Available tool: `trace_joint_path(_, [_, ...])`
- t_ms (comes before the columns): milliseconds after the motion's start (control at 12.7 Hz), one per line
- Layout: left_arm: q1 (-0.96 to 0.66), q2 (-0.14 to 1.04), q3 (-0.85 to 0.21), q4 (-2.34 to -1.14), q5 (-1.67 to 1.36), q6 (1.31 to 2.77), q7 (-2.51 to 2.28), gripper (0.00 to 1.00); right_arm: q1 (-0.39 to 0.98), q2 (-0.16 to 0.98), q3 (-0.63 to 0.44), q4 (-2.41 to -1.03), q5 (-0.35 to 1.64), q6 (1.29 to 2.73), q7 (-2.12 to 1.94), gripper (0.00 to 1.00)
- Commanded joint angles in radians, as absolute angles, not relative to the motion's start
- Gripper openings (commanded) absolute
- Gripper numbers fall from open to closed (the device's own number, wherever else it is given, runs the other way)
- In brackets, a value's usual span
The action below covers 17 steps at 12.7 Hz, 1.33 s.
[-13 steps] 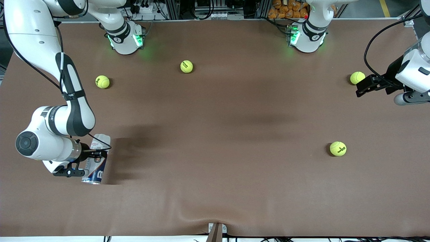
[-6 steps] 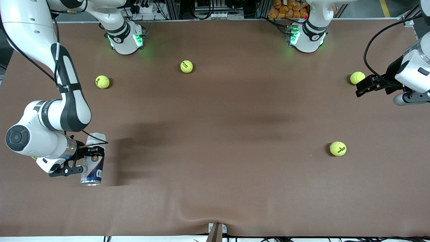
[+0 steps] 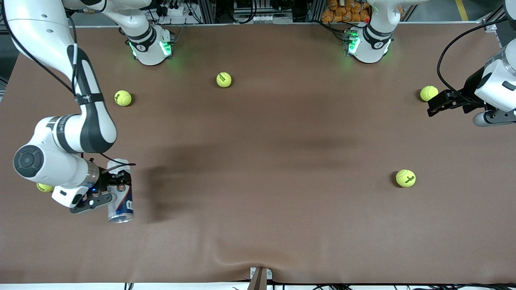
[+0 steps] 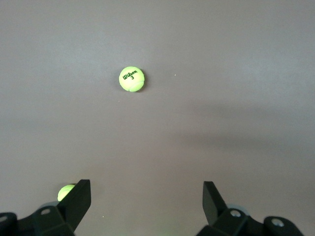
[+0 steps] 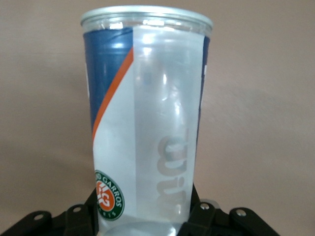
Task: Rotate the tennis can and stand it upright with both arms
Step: 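Close the right gripper around the tennis can body and lift it, then carry the can with the right gripper to the table middle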
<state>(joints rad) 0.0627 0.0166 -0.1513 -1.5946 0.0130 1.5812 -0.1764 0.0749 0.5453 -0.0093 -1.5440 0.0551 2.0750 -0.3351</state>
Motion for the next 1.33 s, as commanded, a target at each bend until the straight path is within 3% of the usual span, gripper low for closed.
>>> trace_joint_path(0, [0.069, 0.011, -0.156, -1.589, 0.012, 1.588, -0.156, 1.0, 0.159, 0.5, -0.014, -1.551, 0.06, 2.062, -0.406, 0.66])
trace_joint_path(706, [0.066, 0.009, -0.158, -1.594, 0.012, 1.585, -0.16, 1.0, 0.536, 0.518, -0.015, -1.543, 0.052, 2.039, -0.437, 0.66])
trace_joint_path(1256, [0.069, 0.038, -0.156, -1.595, 0.012, 1.594, -0.16, 1.0, 0.728, 0.626, -0.014, -1.542, 0.057, 2.051, -0.474, 0.68])
